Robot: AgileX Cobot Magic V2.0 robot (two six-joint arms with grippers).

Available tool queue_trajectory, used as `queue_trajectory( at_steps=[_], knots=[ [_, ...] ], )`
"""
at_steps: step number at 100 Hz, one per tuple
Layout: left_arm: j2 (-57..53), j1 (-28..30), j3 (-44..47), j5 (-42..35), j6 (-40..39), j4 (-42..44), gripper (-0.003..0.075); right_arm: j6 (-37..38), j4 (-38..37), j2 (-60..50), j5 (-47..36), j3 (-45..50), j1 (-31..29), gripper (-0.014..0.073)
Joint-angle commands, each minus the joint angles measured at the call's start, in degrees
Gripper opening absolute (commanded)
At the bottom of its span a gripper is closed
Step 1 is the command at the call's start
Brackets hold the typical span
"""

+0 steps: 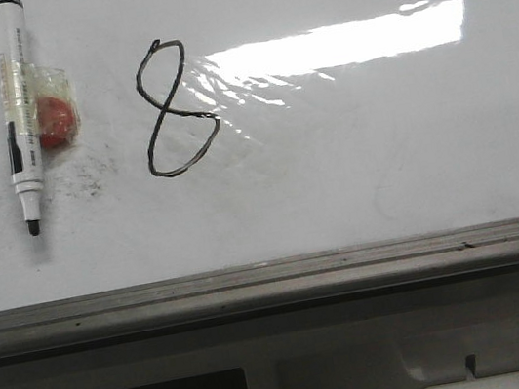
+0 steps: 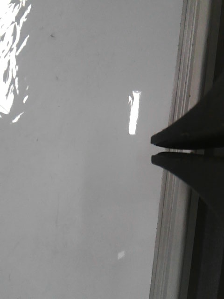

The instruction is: Write number 8 on whiteboard

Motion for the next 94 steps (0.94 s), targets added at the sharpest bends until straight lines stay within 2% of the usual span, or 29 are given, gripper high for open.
queue_trajectory(
  at_steps=[1, 94],
  knots=[
    [-1.72, -0.03, 1.86, -2.44, -0.64, -0.47, -0.002, -1.25, -0.44, -1.24, 2.96, 0.6, -0.39, -0.0063],
    [-1.72, -0.03, 1.86, -2.44, -0.64, -0.47, -0.002, -1.25, -0.44, -1.24, 3.86, 0.6, -0.39, -0.0063]
  ],
)
